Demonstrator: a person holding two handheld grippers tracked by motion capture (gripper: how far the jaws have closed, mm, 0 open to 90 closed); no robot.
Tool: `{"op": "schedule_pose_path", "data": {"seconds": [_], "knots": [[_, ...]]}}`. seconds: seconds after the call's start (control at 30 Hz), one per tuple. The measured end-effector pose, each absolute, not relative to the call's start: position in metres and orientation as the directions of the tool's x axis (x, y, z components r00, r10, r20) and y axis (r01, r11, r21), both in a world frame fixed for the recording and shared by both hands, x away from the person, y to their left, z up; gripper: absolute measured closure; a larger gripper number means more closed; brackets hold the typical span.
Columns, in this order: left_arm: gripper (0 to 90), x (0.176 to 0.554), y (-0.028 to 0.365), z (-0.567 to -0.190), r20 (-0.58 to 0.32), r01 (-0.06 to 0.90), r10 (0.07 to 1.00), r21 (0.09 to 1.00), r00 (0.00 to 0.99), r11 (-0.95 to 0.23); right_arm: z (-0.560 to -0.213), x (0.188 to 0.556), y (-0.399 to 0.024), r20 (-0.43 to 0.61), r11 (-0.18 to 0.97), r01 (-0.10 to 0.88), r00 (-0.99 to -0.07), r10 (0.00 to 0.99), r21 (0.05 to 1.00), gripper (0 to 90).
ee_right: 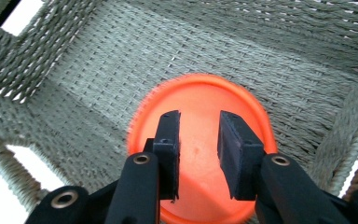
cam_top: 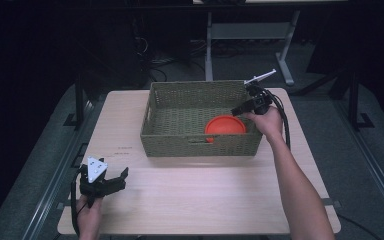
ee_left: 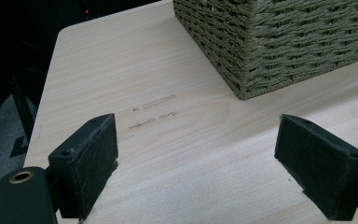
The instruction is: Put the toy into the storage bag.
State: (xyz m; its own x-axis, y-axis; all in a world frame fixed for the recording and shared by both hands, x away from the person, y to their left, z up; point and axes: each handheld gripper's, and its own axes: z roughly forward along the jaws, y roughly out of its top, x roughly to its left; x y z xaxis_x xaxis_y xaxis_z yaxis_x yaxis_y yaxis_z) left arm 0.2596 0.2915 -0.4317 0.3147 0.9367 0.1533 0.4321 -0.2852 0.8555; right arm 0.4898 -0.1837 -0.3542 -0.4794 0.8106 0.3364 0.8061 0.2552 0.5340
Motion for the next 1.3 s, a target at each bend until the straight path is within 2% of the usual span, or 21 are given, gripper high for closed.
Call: {"op": "schedule_pose_path", "data": {"seconds": [0.17,0.37,0.57,1.03,1.3], "knots": [[12.8,0.26,0.291,-0.432,0.156,0.433,0.935,0.854,0.318,-0.289,-0.349,0.484,-0.189,0.365,0.252,0.802,-0.495,0.789,0.541,61.2],[12.8,0.26,0.291,-0.432,0.159,0.431,0.934,0.853,0.321,-0.293,-0.338,0.472,-0.195,0.386,0.252,0.772,-0.537,0.751,0.584,46.5],[12.7,0.259,0.291,-0.432,0.155,0.432,0.936,0.855,0.315,-0.287,-0.33,0.46,-0.203,0.416,0.243,0.751,-0.57,0.709,0.614,37.1],[12.8,0.26,0.291,-0.432,0.156,0.434,0.937,0.854,0.314,-0.288,-0.322,0.43,-0.213,0.428,0.27,0.716,-0.629,0.649,0.644,28.6],[12.8,0.26,0.29,-0.432,0.159,0.432,0.935,0.853,0.316,-0.291,-0.322,0.411,-0.219,0.429,0.275,0.689,-0.662,0.614,0.67,28.0]]}}
